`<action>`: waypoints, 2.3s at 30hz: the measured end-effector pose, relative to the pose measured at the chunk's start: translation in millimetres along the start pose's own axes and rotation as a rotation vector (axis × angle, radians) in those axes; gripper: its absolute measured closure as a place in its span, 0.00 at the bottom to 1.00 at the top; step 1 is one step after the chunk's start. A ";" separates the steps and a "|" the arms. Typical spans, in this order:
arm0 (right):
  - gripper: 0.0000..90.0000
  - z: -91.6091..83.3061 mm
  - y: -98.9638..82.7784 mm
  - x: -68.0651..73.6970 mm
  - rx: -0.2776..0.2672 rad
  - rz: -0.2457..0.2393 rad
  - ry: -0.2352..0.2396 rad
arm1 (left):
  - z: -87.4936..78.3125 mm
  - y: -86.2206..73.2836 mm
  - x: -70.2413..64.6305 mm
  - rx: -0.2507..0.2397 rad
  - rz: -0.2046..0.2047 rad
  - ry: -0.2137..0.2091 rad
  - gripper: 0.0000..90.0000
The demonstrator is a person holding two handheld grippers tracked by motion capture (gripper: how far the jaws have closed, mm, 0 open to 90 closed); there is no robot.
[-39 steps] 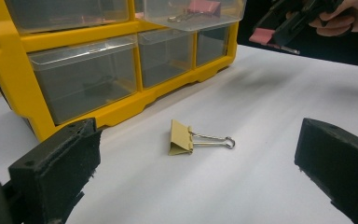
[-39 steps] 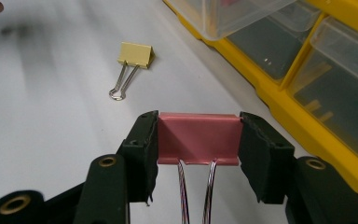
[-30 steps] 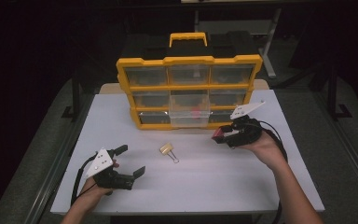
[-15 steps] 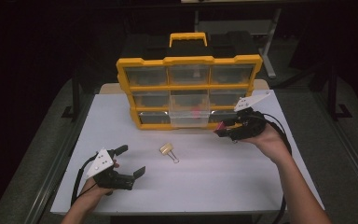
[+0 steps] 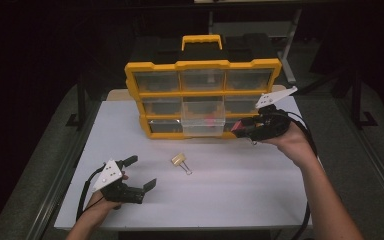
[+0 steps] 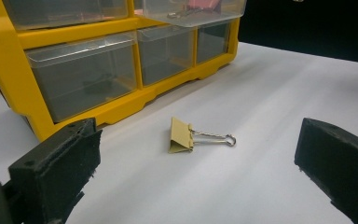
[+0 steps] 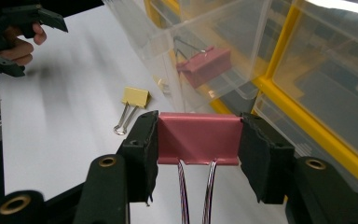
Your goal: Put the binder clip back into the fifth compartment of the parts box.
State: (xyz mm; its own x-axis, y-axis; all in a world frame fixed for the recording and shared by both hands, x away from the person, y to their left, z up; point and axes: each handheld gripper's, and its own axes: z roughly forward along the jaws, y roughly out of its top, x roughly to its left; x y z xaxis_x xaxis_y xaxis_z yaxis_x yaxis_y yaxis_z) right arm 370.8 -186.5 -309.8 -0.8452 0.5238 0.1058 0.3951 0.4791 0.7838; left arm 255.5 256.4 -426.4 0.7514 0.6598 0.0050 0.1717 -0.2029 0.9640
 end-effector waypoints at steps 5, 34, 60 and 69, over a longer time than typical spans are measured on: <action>0.54 -5.7 5.8 -1.2 -0.010 -0.001 -0.002 | -0.1 -0.1 0.0 0.001 -0.003 0.000 0.00; 0.54 -18.5 69.2 -0.8 -0.050 -0.049 0.014 | 1.5 -0.6 -1.4 0.001 0.000 -0.008 0.00; 0.54 25.0 112.8 4.0 -0.006 -0.096 0.068 | 1.8 -0.4 -1.0 0.001 0.006 -0.012 0.00; 0.54 41.8 121.6 6.8 0.012 -0.116 0.074 | 1.7 -0.4 -0.6 -0.003 0.006 -0.012 0.00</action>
State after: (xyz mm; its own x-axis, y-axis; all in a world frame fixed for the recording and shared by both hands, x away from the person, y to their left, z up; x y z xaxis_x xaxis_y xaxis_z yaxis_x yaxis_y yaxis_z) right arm 428.1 -95.2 -239.4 -0.9097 0.4108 0.0599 0.2965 0.5420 0.7863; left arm 256.1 254.8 -427.2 0.7600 0.6499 0.0077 0.1653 -0.2047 0.9648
